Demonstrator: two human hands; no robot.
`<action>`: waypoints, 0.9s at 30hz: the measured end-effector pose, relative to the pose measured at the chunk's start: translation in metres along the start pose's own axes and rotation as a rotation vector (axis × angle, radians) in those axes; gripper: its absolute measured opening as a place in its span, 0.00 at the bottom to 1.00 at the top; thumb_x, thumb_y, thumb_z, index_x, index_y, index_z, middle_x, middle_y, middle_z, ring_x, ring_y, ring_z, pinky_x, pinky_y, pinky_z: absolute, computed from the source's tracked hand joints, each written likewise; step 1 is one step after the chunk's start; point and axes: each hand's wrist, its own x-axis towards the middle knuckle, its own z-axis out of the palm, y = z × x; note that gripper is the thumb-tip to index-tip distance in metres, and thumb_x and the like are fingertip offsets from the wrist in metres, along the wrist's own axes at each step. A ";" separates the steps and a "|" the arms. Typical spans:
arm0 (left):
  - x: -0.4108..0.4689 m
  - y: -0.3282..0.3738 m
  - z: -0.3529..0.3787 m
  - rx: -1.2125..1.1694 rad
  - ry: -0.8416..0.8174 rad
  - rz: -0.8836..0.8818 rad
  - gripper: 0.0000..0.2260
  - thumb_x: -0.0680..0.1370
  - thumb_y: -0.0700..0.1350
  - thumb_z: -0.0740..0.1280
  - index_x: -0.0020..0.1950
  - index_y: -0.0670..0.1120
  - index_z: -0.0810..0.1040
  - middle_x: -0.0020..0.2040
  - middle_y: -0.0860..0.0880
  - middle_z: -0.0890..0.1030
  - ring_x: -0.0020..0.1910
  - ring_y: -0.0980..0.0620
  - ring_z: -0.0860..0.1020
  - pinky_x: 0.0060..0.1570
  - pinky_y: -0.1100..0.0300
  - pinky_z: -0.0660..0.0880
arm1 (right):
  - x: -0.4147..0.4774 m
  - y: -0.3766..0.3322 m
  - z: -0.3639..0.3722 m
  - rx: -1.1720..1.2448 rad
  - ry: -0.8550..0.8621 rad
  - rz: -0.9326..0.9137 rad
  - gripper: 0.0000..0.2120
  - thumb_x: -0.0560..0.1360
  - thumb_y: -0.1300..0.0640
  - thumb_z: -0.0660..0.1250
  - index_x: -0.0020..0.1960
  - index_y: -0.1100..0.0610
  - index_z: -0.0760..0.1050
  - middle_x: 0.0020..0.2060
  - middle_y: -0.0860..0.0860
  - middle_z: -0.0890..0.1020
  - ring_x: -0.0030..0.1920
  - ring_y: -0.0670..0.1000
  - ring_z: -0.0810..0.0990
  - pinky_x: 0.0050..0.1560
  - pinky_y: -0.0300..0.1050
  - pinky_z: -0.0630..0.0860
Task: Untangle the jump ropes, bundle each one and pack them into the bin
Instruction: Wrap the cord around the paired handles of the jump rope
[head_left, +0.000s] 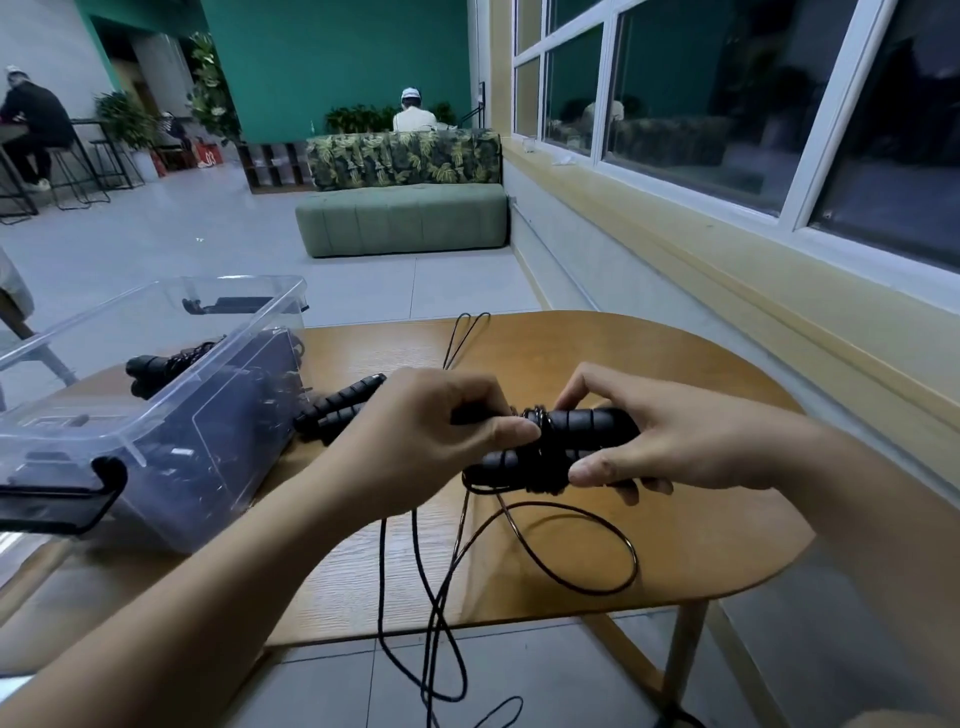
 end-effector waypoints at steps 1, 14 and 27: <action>0.001 -0.001 -0.002 -0.013 0.026 -0.004 0.10 0.76 0.56 0.77 0.40 0.52 0.83 0.33 0.50 0.80 0.31 0.55 0.74 0.33 0.57 0.70 | -0.002 -0.003 0.000 -0.008 -0.014 -0.011 0.21 0.79 0.50 0.77 0.65 0.43 0.71 0.43 0.52 0.87 0.38 0.51 0.83 0.38 0.48 0.78; 0.003 -0.013 -0.002 -0.540 -0.050 -0.017 0.13 0.77 0.52 0.77 0.41 0.46 0.80 0.36 0.46 0.75 0.35 0.50 0.69 0.33 0.59 0.63 | -0.026 -0.027 -0.010 0.149 -0.212 -0.200 0.25 0.78 0.54 0.78 0.70 0.52 0.71 0.52 0.60 0.85 0.41 0.57 0.84 0.41 0.50 0.79; 0.002 -0.002 0.044 -0.574 -0.066 -0.222 0.17 0.89 0.50 0.58 0.52 0.39 0.79 0.31 0.54 0.64 0.28 0.54 0.60 0.27 0.61 0.60 | -0.013 -0.011 -0.013 0.568 0.284 -0.329 0.19 0.75 0.52 0.80 0.63 0.48 0.78 0.46 0.59 0.81 0.38 0.59 0.79 0.32 0.44 0.75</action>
